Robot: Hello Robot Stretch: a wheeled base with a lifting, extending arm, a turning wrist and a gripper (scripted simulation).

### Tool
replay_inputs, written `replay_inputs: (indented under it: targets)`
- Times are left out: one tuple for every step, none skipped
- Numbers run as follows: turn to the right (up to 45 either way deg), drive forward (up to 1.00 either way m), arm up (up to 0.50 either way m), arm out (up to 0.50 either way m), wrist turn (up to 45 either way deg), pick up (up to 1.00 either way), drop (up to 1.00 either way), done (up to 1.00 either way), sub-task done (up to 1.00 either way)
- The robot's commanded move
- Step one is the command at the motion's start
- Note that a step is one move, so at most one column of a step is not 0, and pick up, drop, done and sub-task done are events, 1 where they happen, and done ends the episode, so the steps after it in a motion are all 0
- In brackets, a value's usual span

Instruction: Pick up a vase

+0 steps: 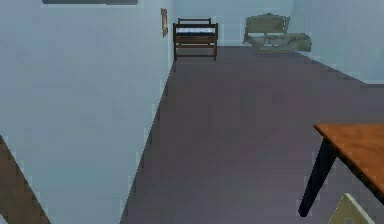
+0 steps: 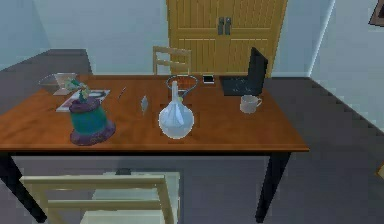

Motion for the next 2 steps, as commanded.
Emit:
replay_inputs:
  targets:
    - [0.0,0.00,0.50,0.00,0.0,0.00,0.00,0.00,0.00]
    - [0.0,0.00,0.38,0.00,0.0,0.00,0.00,0.00,0.00]
